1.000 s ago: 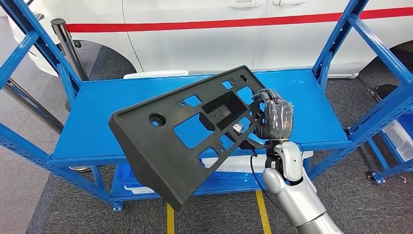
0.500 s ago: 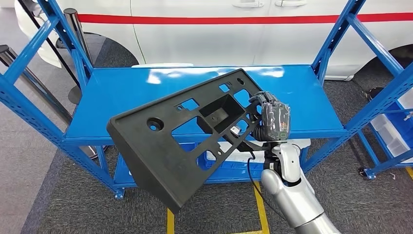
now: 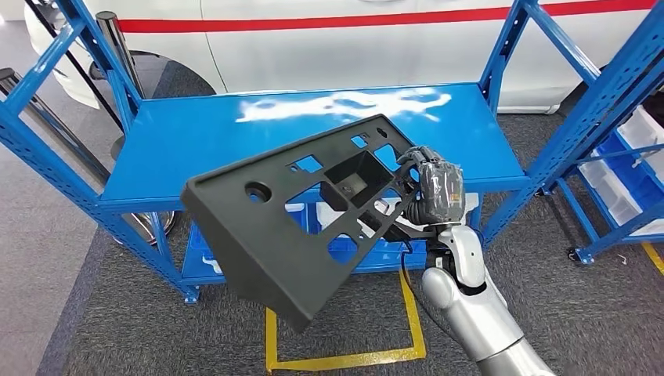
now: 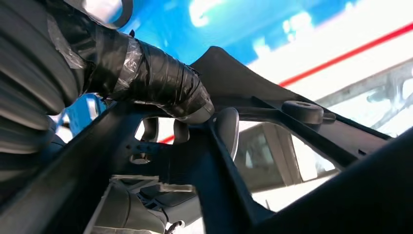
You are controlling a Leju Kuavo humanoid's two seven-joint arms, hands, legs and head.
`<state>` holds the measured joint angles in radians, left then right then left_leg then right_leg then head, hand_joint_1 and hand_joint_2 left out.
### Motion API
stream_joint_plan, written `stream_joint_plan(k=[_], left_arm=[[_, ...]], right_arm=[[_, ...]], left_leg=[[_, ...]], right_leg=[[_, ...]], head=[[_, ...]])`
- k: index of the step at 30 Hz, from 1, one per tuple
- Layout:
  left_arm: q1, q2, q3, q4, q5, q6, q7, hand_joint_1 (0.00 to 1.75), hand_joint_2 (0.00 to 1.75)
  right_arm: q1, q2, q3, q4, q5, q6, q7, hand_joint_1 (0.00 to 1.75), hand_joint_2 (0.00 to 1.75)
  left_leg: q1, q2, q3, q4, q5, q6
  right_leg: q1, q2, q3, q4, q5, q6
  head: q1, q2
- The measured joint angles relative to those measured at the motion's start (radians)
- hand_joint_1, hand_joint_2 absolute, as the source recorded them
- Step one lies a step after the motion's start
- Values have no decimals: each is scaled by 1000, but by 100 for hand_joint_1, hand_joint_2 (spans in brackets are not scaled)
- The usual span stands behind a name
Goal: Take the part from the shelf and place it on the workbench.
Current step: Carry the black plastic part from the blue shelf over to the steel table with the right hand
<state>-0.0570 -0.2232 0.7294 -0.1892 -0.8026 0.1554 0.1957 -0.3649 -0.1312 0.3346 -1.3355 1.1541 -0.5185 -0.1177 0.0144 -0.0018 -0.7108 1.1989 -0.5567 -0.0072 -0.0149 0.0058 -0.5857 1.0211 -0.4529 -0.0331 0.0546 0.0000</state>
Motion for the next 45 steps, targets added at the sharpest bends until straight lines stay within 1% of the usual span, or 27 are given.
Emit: stream_joint_plan(k=[2, 3, 5, 7, 9, 11, 12, 13, 14, 16, 17, 19, 21, 23, 24, 26, 28, 30, 32, 33, 35, 37, 39, 41, 42, 43, 45], left_arm=[[-1, 0, 0, 0, -2, -1, 0, 0, 175], [-1, 0, 0, 0, -3, -2, 0, 0, 175], [-2, 0, 0, 0, -3, -2, 0, 0, 175], [-3, 1, 0, 0, -3, -2, 0, 0, 175], [-3, 1, 0, 0, -4, -2, 0, 0, 175], [-3, 0, 0, 0, -4, -2, 1, 0, 175], [-5, -1, 0, 0, -4, -2, 1, 0, 175], [-6, -2, 0, 0, -4, -2, 1, 0, 175], [-6, -2, 0, 0, -4, -3, 1, 0, 175], [-4, -2, 0, 0, -4, -3, 1, 0, 175], [-3, -2, 0, 0, -4, -3, 1, 0, 175], [-3, -2, 0, 0, -4, -3, 1, 0, 175], [-5, -2, 0, 0, -4, -3, 1, 0, 175], [-7, -3, 0, 0, -4, -3, 1, 0, 175], [-7, -3, 0, 0, -4, -3, 1, 0, 175], [-7, -4, 0, 0, -5, -4, 1, 0, 175], [-6, -4, 0, 0, -5, -6, 1, 0, 175], [-3, -4, 0, 0, -5, -7, 1, 0, 175], [-1, -4, 0, 0, -5, -8, 1, 0, 175], [-1, -4, 0, 0, -5, -8, 0, 0, 175], [-2, -4, 0, 0, -5, -9, 0, 0, 175], [-3, -4, 0, 0, -6, -12, 0, 0, 175], [-4, -2, 0, 0, -8, -18, 2, 0, 175], [-5, -2, 0, 0, -11, -24, 5, 0, 175], [-6, -2, 0, 0, -10, -27, 5, 0, 175], [-8, -2, 1, 0, -8, -30, 5, 0, 175], [-9, -2, 3, 0, 0, -35, 2, 0, 175]], right_arm=[[0, 0, 1, 0, -8, 8, -3, 175, 175], [0, 0, 2, 0, -9, 9, -3, 175, 175], [-1, 0, 3, 0, -9, 11, -4, 175, 175], [-3, -1, 4, -3, -10, 12, -4, 175, 175], [-6, -1, 5, -6, -10, 12, -5, 175, 175], [-8, -5, 6, -7, -10, 13, -6, 175, 175], [-8, -8, 6, -8, -10, 13, -7, 175, 175], [-9, -11, 7, -8, -10, 13, -7, 175, 175], [-10, -13, 8, -8, -10, 14, -7, 175, 175], [-12, -13, 10, -8, -10, 14, -7, 175, 175], [-11, -13, 11, -8, -10, 14, -7, 175, 175], [-11, -14, 12, -7, -10, 14, -7, 175, 175], [-12, -14, 12, -8, -10, 14, -7, 175, 175], [-16, -14, 13, -10, -10, 14, -7, 175, 175], [-19, -14, 13, -12, -10, 14, -7, 175, 175], [-21, -15, 14, -14, -10, 15, -7, 175, 175], [-23, -16, 14, -13, -11, 17, -7, 175, 175], [-24, -14, 15, -13, -11, 20, -6, 175, 175], [-25, -13, 16, -13, -11, 24, -6, 175, 175], [-25, -13, 17, -13, -11, 27, -6, 175, 175], [-25, -13, 18, -13, -10, 33, -6, 175, 175], [-28, -11, 20, -14, -1, 43, 0, 175, 175], [-38, -5, 28, -16, 18, 58, 15, 175, 175], [-51, 5, 44, -16, 40, 73, 35, 175, 175], [-56, 9, 52, -16, 50, 76, 45, 175, 175], [-63, 14, 60, -15, 59, 77, 55, 175, 175], [-79, 31, 79, -11, 82, 71, 78, 175, 175]], left_leg=[[0, 0, -7, 98, -35, -2], [0, 0, 8, 108, -21, -1], [0, -10, 92, 23, 30, 7], [-1, -44, 195, -119, 29, 18], [-5, -63, 233, -187, 11, 23], [-3, -45, 221, -195, 30, 31], [-1, -34, 213, -198, 43, 39], [2, -20, 202, -202, 57, 47], [3, -7, 188, -204, 71, 52], [2, 18, 158, -203, 94, 57], [1, 31, 142, -201, 105, 56], [1, 55, 109, -194, 124, 51], [1, 76, 80, -182, 139, 45], [-1, 94, 64, -173, 152, 34], [-2, 102, 63, -173, 159, 28], [-2, 118, 62, -180, 176, 13], [2, 95, 50, -165, 150, 0], [4, 40, 25, -80, 51, -6], [4, 12, 4, 45, -36, -4], [3, 8, 6, 86, -46, -2], [1, 2, 56, 68, -8, 6], [-1, -35, 160, -65, 22, 21], [-3, -69, 231, -174, 14, 29], [-5, -62, 239, -203, 16, 30], [-4, -50, 235, -208, 28, 34], [-2, -37, 230, -214, 39, 38], [-1, -8, 214, -221, 64, 49]], right_leg=[[2, 9, -36, 4, 25, 1], [3, 14, -53, 6, 37, 3], [3, 29, -85, 12, 60, 9], [3, 45, -108, 16, 82, 19], [1, 60, -115, 12, 105, 33], [0, 74, -120, 2, 124, 47], [1, 67, -128, 6, 113, 52], [1, 52, -140, 27, 82, 55], [-1, 31, -154, 70, 31, 58], [-6, 4, -180, 195, -68, 70], [-9, 0, -184, 252, -89, 76], [-13, -4, -154, 289, -68, 84], [-15, -24, -57, 194, -31, 84], [-6, -55, 41, 59, -48, 73], [-1, -63, 61, 21, -63, 63], [6, -52, 56, 1, -57, 40], [3, -36, 39, -9, -31, 21], [0, -19, 13, -13, -1, 7], [3, 2, -22, -12, 25, 1], [5, 14, -40, -9, 37, 1], [8, 38, -74, -1, 59, 3], [10, 60, -101, 8, 78, 9], [8, 80, -116, 10, 99, 18], [5, 103, -121, 0, 124, 33], [5, 101, -125, -2, 126, 39], [5, 86, -132, 6, 112, 44], [2, 34, -156, 79, 26, 51]], head=[[0, 0], [0, 0], [0, 0], [0, 0], [0, 0], [1, 0], [2, 0], [2, 0], [2, 0], [3, 0], [3, 0], [3, 0], [2, 0], [2, 0], [2, 0], [2, 0], [2, 0], [1, 0], [1, 0], [1, 0], [1, 0], [1, 0], [1, 0], [2, 0], [1, 0], [3, 0], [4, 0]])
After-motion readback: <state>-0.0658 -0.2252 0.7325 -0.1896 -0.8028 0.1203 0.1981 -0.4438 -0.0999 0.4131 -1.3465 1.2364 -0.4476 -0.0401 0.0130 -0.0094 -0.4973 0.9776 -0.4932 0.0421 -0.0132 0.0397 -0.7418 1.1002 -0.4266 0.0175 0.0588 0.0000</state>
